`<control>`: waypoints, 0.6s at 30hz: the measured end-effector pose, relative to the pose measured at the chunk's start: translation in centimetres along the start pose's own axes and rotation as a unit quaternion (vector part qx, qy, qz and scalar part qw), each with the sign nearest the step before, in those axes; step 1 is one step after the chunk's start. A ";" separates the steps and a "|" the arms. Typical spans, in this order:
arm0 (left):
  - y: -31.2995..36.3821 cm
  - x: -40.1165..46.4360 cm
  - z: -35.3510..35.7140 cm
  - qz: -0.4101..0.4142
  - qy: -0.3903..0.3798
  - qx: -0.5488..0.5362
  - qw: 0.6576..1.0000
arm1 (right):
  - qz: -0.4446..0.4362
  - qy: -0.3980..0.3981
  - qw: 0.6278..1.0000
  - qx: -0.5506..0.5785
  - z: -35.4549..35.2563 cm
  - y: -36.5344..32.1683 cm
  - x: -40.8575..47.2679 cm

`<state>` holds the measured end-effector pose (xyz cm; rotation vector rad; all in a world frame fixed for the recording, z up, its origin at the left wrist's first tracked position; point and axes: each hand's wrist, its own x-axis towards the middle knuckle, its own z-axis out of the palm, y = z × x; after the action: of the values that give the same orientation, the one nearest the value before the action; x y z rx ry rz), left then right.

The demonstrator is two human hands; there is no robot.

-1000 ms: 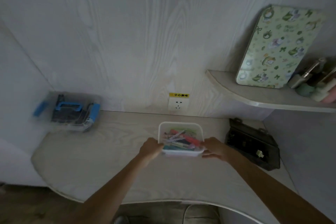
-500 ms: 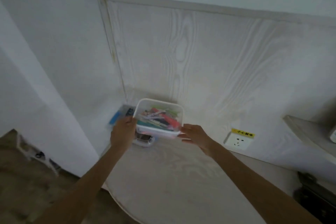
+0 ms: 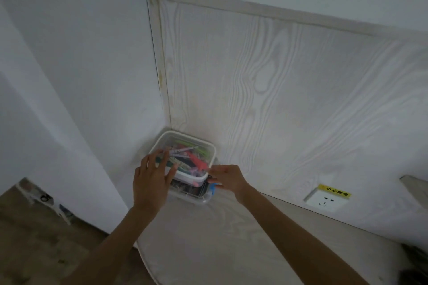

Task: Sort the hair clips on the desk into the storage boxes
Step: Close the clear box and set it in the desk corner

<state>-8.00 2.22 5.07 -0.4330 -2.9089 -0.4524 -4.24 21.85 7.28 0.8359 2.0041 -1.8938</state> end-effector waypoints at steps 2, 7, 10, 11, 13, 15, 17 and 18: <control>-0.1 0.0 0.0 0.003 -0.002 0.020 1.000 | 0.008 -0.018 1.000 0.014 -0.3 -0.1 0.3; 0.4 0.0 -0.4 0.000 -0.040 0.044 0.998 | -0.011 0.001 1.000 -0.007 0.0 0.1 -0.2; 1.0 -0.2 -0.9 -0.009 -0.015 0.023 1.000 | 0.016 -0.003 0.999 -0.045 0.0 1.7 -1.5; 1.4 -0.4 -1.1 -0.007 0.000 0.021 1.000 | 0.025 -0.011 0.999 -0.034 -0.5 2.6 -2.2; 2.6 -0.7 -1.4 -0.006 0.028 0.021 0.999 | 0.028 -0.041 0.999 -0.006 -2.2 4.1 -3.7; 5.1 -1.1 -1.2 0.009 0.051 0.007 0.999 | 0.021 -0.047 0.999 -0.005 -5.3 6.3 -5.3; 9.0 -1.7 -0.6 0.044 0.047 -0.021 0.998 | 0.014 -0.012 1.000 -0.014 -9.5 9.0 -6.8; 11.3 -2.1 0.1 0.068 0.041 -0.046 0.996 | 0.013 0.018 1.000 -0.015 -12.0 10.4 -7.6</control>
<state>-2.52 12.03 7.62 -0.6061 -2.7658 -0.5706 10.10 31.61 4.31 0.8892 2.0265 -1.8427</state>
